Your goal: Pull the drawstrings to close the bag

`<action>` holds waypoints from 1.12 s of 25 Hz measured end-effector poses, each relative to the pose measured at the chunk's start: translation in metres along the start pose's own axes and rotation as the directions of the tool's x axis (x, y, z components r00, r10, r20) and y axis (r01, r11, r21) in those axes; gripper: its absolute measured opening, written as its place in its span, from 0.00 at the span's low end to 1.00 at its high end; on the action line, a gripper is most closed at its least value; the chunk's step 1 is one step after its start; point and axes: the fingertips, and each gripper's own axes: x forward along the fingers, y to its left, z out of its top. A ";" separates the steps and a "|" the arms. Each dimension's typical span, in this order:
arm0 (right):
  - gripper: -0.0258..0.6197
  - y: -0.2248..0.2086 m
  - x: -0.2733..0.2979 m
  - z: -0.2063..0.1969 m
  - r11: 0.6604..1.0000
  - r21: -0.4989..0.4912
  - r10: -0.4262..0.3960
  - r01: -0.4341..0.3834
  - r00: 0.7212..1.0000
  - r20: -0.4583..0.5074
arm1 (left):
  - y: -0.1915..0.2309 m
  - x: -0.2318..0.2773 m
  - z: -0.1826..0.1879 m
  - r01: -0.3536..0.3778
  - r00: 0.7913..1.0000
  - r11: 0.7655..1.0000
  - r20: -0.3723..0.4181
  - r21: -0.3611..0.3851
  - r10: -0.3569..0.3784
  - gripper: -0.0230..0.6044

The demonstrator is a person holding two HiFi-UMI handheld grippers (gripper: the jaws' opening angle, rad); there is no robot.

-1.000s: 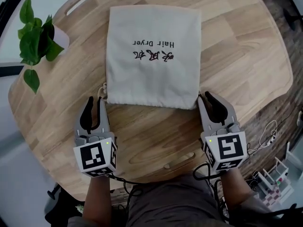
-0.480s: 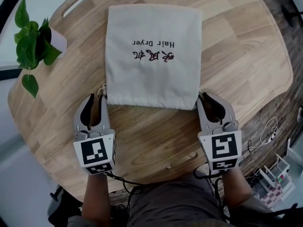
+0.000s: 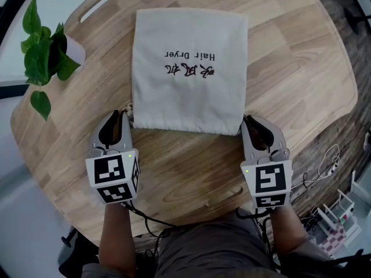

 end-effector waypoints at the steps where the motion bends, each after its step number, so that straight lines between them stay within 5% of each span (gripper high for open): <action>1: 0.13 0.000 0.000 0.000 1.000 0.000 -0.006 0.006 1.000 -0.002 | 0.000 0.002 0.000 -0.018 0.999 0.998 -0.028 0.055 0.019 0.09; 5: 0.12 -0.006 -0.004 -0.006 0.996 0.067 -0.053 0.054 0.999 -0.010 | 0.008 0.002 -0.002 -0.131 0.986 0.959 -0.069 0.249 0.153 0.06; 15: 0.14 0.001 -0.017 -0.017 0.985 0.155 -0.079 0.077 0.997 0.008 | 0.031 -0.015 -0.024 -0.193 0.977 0.963 -0.054 0.185 0.207 0.07; 21: 0.09 -0.016 -0.031 -0.043 0.971 0.158 -0.171 0.177 0.984 -0.050 | 0.057 -0.026 -0.043 -0.240 0.964 0.952 -0.067 0.191 0.257 0.07; 28: 0.11 -0.005 -0.037 -0.042 0.989 0.111 -0.095 0.096 0.995 -0.020 | 0.065 -0.030 -0.049 -0.254 0.963 0.951 -0.044 0.174 0.265 0.07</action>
